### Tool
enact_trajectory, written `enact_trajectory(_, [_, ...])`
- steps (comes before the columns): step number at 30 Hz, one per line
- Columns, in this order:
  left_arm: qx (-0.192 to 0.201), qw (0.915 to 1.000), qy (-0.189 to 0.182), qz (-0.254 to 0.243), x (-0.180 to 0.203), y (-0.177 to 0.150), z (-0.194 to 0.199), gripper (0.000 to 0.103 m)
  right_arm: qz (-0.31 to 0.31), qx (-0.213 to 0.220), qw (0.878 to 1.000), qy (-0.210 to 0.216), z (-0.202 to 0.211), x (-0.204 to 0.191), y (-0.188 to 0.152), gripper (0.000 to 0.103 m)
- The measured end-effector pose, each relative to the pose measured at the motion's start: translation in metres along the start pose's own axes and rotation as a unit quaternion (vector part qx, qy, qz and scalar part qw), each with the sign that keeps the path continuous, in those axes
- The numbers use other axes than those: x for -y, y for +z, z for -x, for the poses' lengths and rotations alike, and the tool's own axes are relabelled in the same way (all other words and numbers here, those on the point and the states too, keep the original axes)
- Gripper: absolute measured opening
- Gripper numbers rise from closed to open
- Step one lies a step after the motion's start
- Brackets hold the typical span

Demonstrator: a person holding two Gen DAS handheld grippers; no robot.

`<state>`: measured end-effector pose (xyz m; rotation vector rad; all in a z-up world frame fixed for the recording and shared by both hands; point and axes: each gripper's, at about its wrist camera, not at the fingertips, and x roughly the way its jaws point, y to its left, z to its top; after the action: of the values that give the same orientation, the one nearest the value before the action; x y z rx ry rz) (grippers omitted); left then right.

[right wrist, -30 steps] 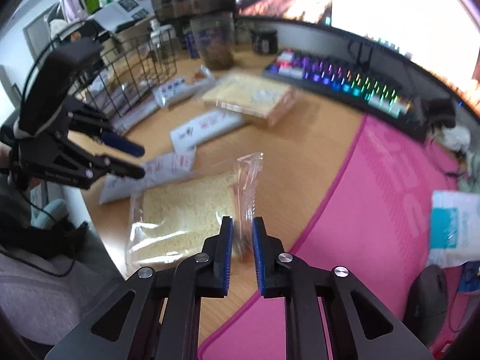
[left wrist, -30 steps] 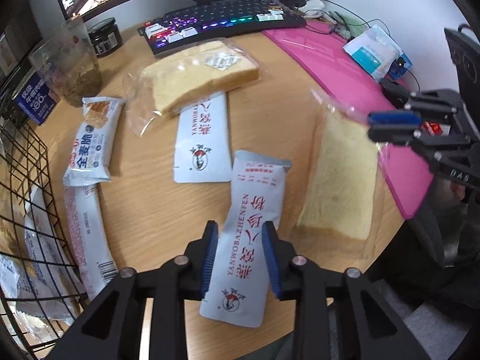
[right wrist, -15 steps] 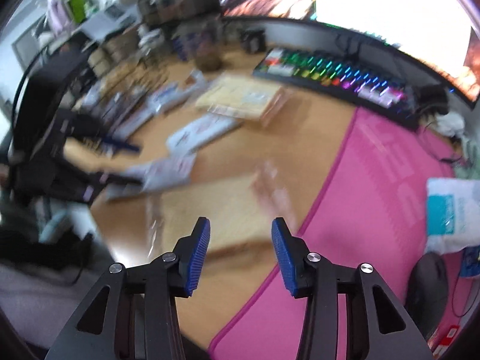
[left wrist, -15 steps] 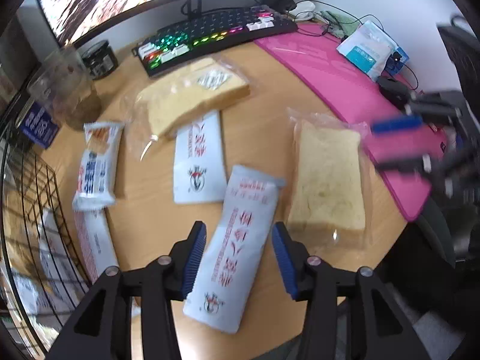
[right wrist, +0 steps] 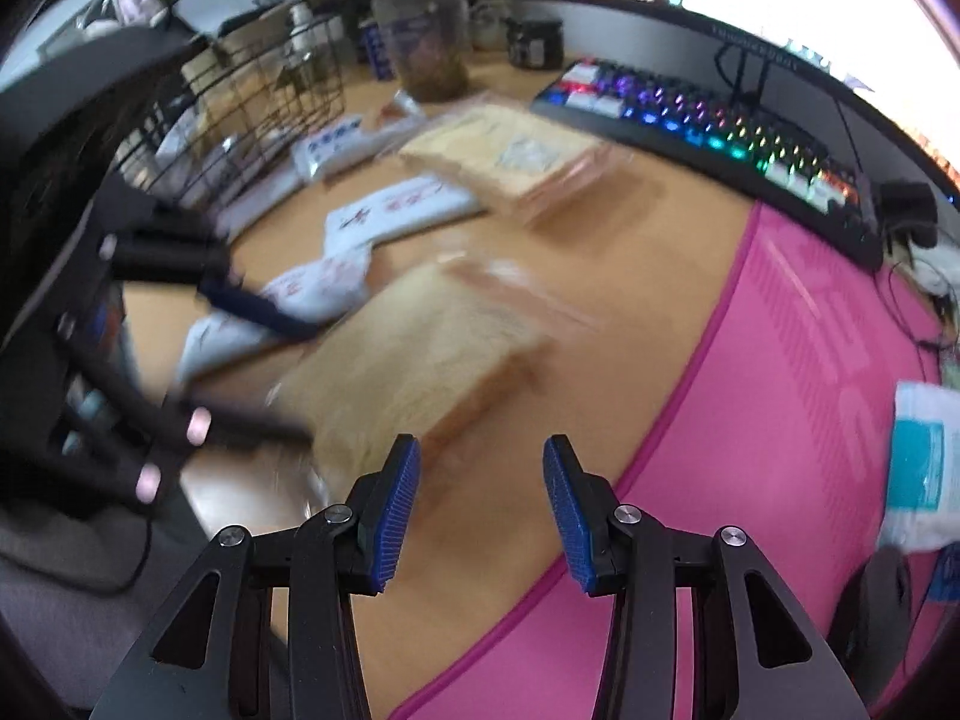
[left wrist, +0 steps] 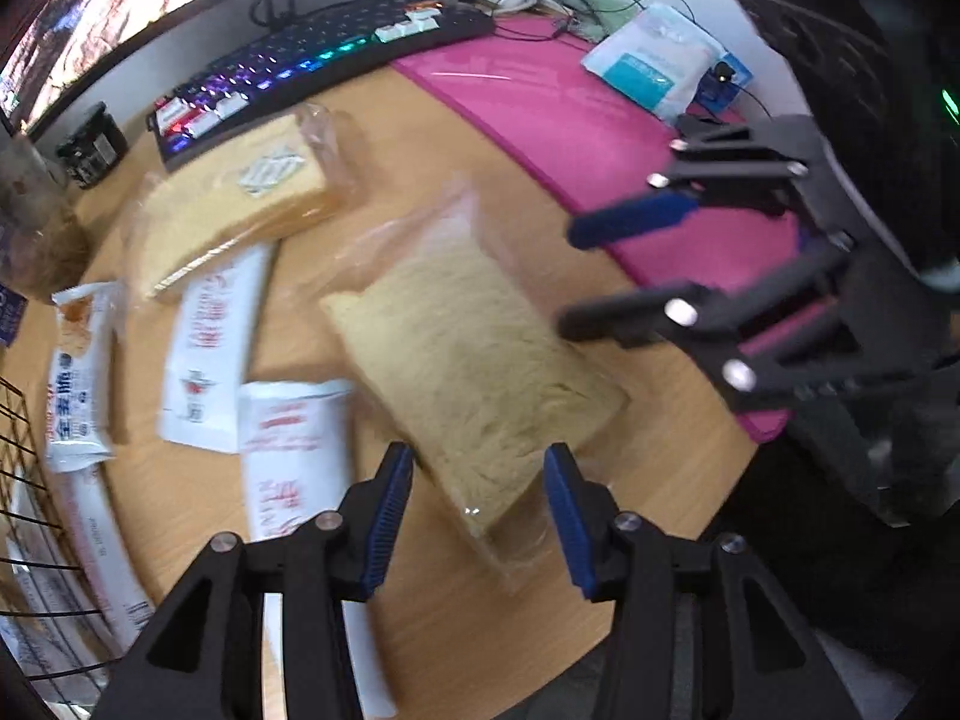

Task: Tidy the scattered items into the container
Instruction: 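Grasp the bagged bread slice on the pink mat with the right tool while the left tool holds the packet, then lift the bread with the right tool and carry both items toward the wire basket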

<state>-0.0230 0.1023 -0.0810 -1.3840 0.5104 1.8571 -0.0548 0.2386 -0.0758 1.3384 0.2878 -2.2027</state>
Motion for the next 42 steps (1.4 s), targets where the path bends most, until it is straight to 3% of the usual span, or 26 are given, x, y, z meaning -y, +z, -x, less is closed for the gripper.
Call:
enact_trajectory(4, [0.003,0.9999,0.001,0.016,-0.009,0.000,0.004,0.051,-0.014,0.008,1.000,0.004,-0.001,0.005,0.007,0.044])
enact_trajectory(7, [0.007,0.9990,0.002,0.045,-0.024,-0.004,0.011,0.053,-0.045,0.015,0.998,0.033,0.002,0.009,0.009,0.048])
enact_trajectory(11, [0.001,0.9983,0.014,0.057,-0.033,-0.014,0.015,0.055,-0.133,0.017,0.988,0.077,-0.001,0.019,0.006,0.053])
enact_trajectory(14, [0.005,0.9981,0.010,0.060,-0.035,-0.019,0.016,0.058,-0.178,-0.004,0.981,0.079,-0.015,0.022,0.003,0.053])
enact_trajectory(16, [0.007,0.9983,0.007,0.057,-0.033,-0.022,0.015,0.059,-0.195,0.010,0.977,0.087,-0.018,0.021,0.002,0.054])
enact_trajectory(25, [-0.006,0.9974,-0.047,0.055,-0.029,-0.022,0.001,0.059,-0.215,0.015,0.965,0.147,-0.032,0.007,0.011,0.055])
enact_trajectory(39, [-0.003,0.9958,-0.068,0.061,-0.034,-0.024,0.005,0.063,-0.210,0.035,0.954,0.210,-0.021,-0.007,0.021,0.059])
enact_trajectory(42, [0.000,0.9971,-0.055,0.052,-0.031,-0.025,0.003,0.063,-0.196,0.024,0.961,0.194,-0.027,-0.010,0.020,0.059])
